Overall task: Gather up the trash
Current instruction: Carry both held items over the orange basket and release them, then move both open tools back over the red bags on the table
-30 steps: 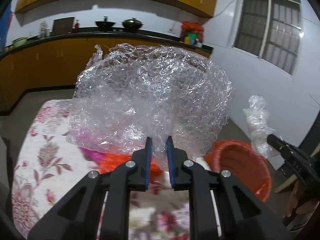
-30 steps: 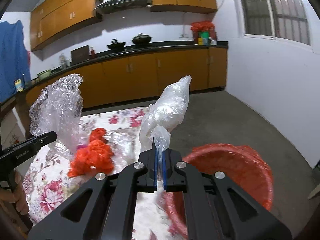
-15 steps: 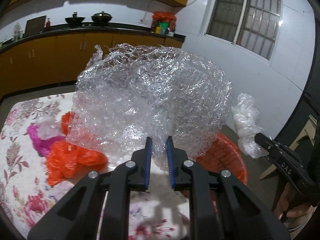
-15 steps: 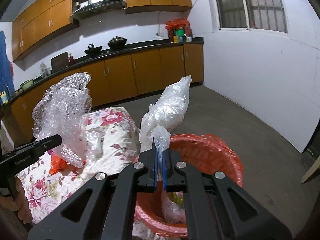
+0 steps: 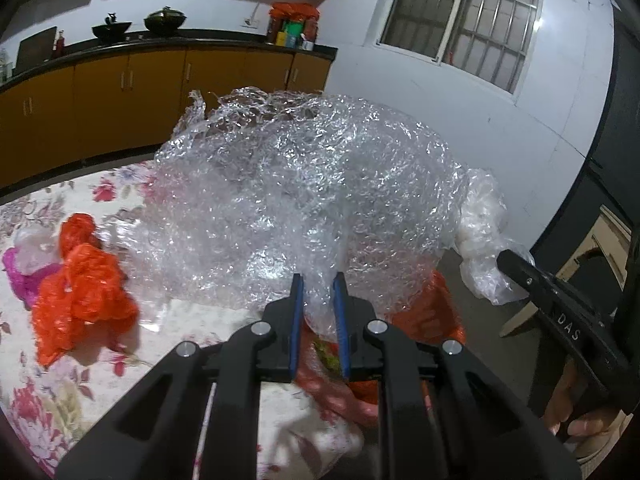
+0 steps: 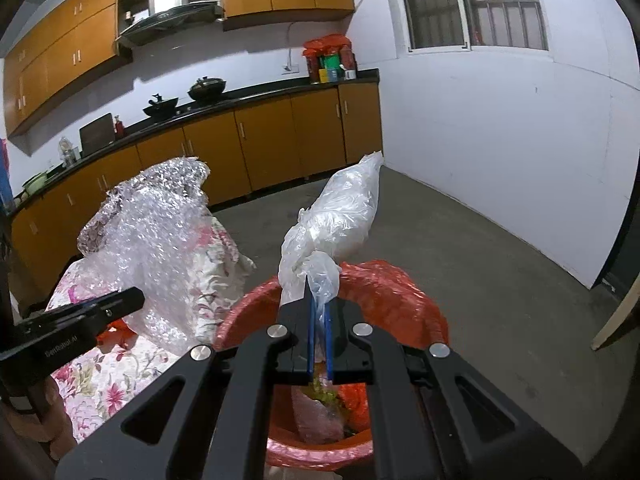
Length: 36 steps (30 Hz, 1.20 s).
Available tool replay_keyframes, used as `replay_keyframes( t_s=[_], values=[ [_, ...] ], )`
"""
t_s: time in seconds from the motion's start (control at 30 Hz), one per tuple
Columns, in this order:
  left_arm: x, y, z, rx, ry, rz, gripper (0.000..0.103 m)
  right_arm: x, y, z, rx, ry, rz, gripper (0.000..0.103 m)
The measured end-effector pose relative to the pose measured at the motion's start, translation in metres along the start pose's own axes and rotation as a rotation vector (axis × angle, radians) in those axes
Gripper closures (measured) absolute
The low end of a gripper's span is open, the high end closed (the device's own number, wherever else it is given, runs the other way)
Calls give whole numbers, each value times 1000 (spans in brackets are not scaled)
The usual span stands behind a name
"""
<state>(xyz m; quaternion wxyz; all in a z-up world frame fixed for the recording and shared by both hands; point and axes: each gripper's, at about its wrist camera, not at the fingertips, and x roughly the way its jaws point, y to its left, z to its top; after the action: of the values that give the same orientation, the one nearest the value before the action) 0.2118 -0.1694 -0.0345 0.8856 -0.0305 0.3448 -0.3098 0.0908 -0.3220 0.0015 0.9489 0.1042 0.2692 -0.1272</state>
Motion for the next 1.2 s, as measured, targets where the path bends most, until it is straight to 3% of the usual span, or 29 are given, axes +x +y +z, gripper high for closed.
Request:
replay_keyframes(
  t_s=[0.53,0.63,0.7,0.87,0.93,1.0,1.2],
  values=[
    [63,-21,-12,-3,123,-65,82,11,-26,-5,56,24,-13,96],
    [71,-18,-17,-3,145,-63,73,15,-28,-8,55,36,-3,82],
    [74,-13,-21,-12,155,-55,69,17,-31,-10,58,35,0,64],
    [73,1,-25,-35,157,-24,65,16,-34,-10,56,34,-11,63],
    [65,6,-25,-27,125,20,54,14,-34,-10,48,25,-26,56],
    [57,11,-24,-24,95,63,48,10,-33,-11,37,-5,-53,41],
    [31,31,-24,-25,33,180,35,6,-18,-11,-10,-38,-61,37]
  ],
)
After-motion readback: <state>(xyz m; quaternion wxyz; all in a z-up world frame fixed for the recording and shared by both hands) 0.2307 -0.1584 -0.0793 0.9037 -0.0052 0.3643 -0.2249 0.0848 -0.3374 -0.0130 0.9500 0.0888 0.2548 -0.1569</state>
